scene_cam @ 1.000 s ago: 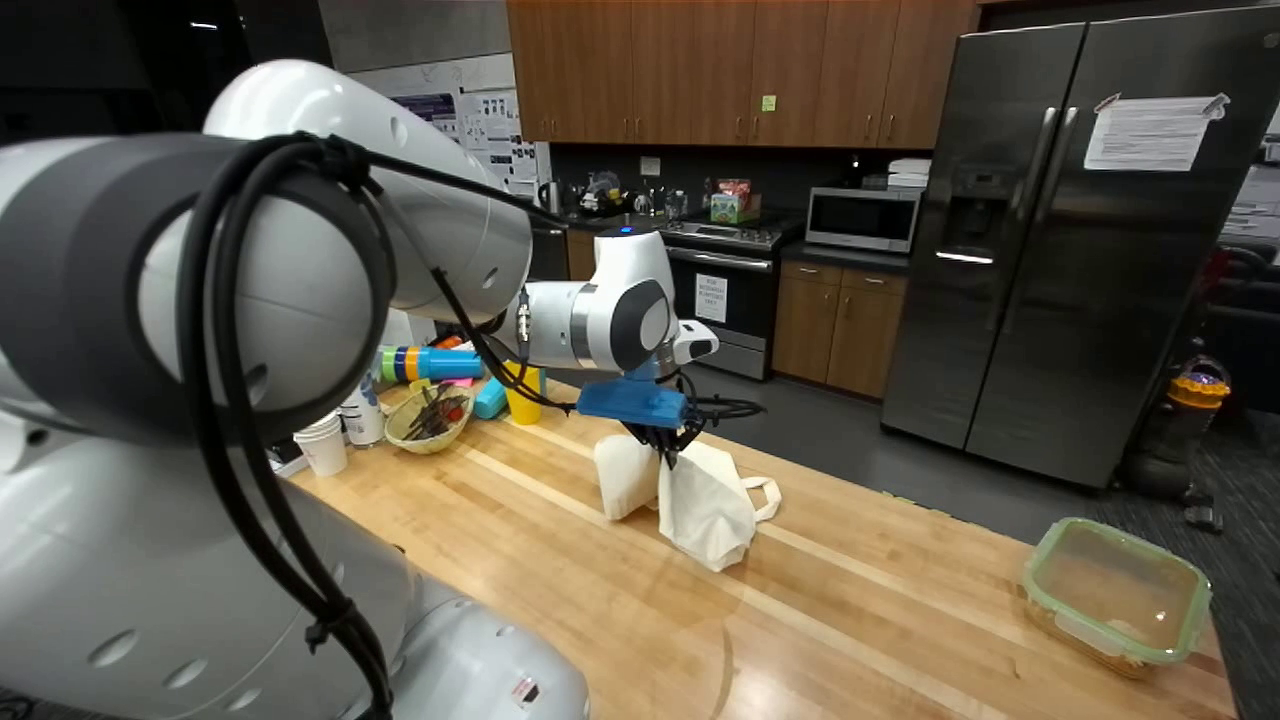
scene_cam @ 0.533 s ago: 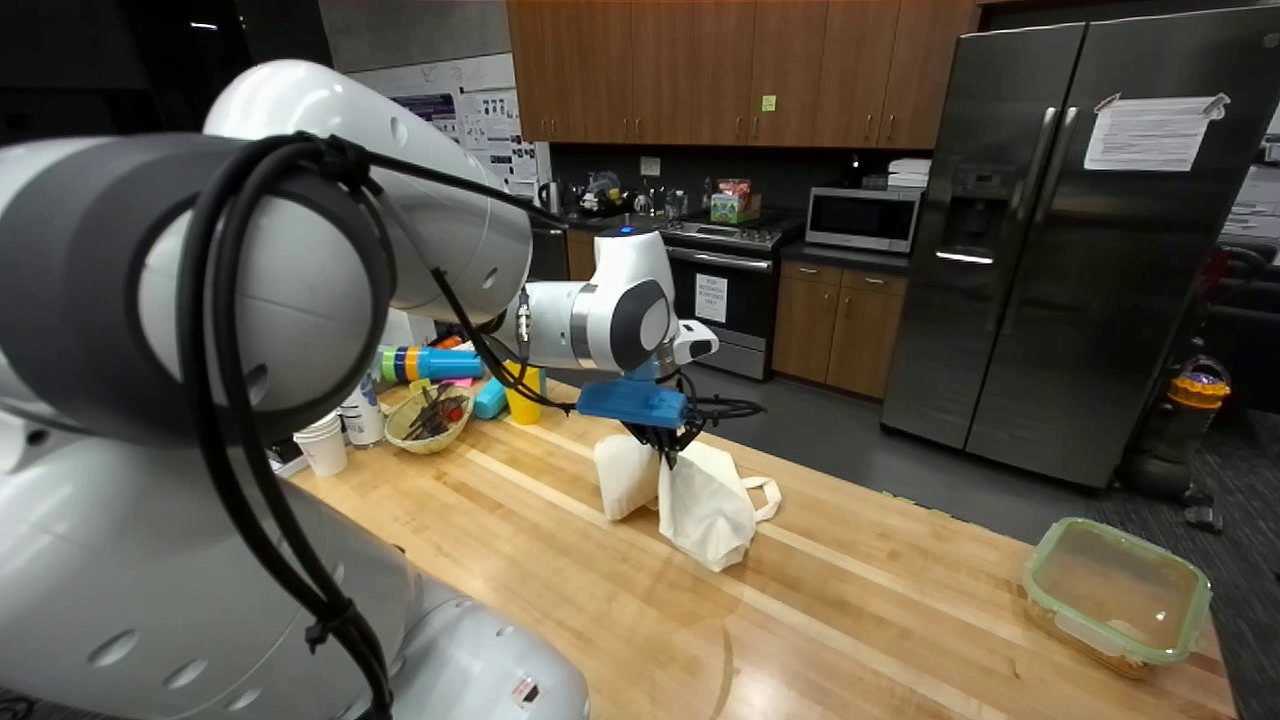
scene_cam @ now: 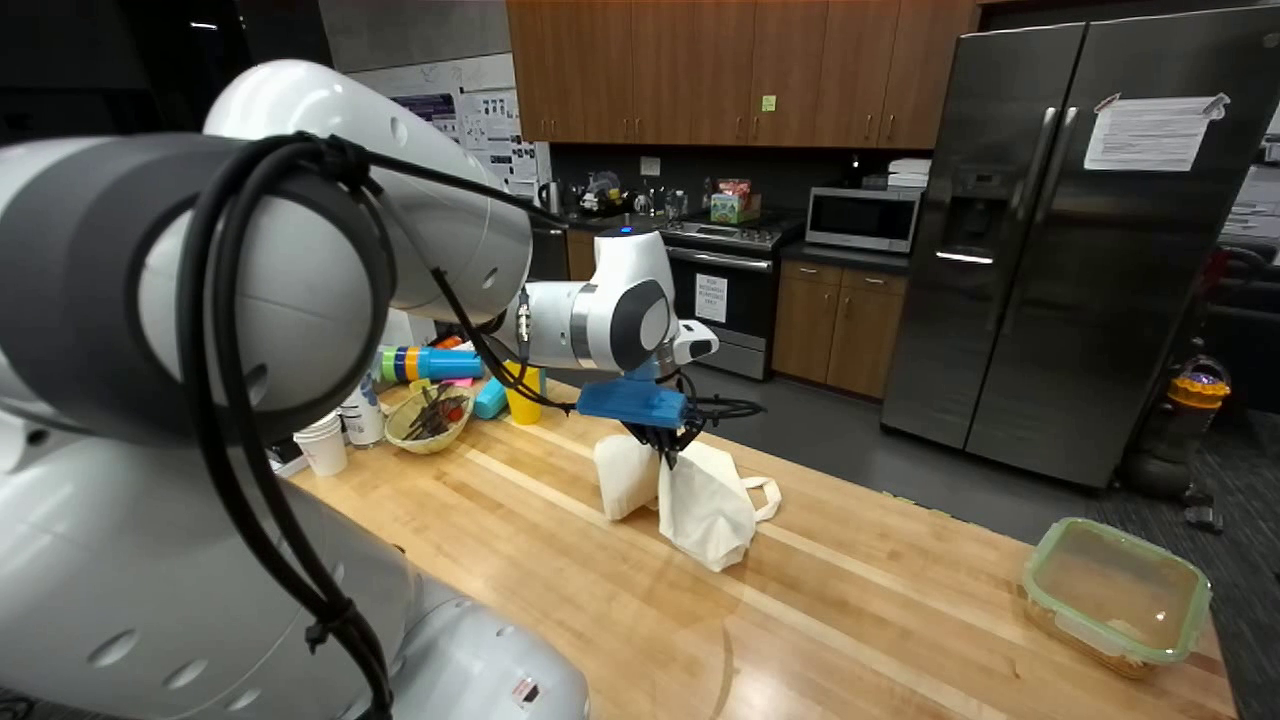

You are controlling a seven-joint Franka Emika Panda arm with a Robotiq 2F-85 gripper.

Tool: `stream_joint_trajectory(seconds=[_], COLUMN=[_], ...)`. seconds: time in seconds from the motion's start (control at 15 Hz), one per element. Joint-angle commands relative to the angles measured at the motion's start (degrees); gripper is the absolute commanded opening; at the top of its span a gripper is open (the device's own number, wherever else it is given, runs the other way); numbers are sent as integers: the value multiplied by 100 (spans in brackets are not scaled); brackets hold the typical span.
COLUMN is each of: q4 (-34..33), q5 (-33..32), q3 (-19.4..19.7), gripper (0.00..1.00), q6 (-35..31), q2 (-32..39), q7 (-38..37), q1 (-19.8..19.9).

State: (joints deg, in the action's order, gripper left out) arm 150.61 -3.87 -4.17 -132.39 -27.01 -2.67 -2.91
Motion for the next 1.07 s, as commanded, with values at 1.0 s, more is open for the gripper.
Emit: stream_joint_trajectory(seconds=[1.0], q4=[-22], q5=[38], q3=[26], gripper=[1], q6=[16], q2=[53], q7=[23], q1=[8])
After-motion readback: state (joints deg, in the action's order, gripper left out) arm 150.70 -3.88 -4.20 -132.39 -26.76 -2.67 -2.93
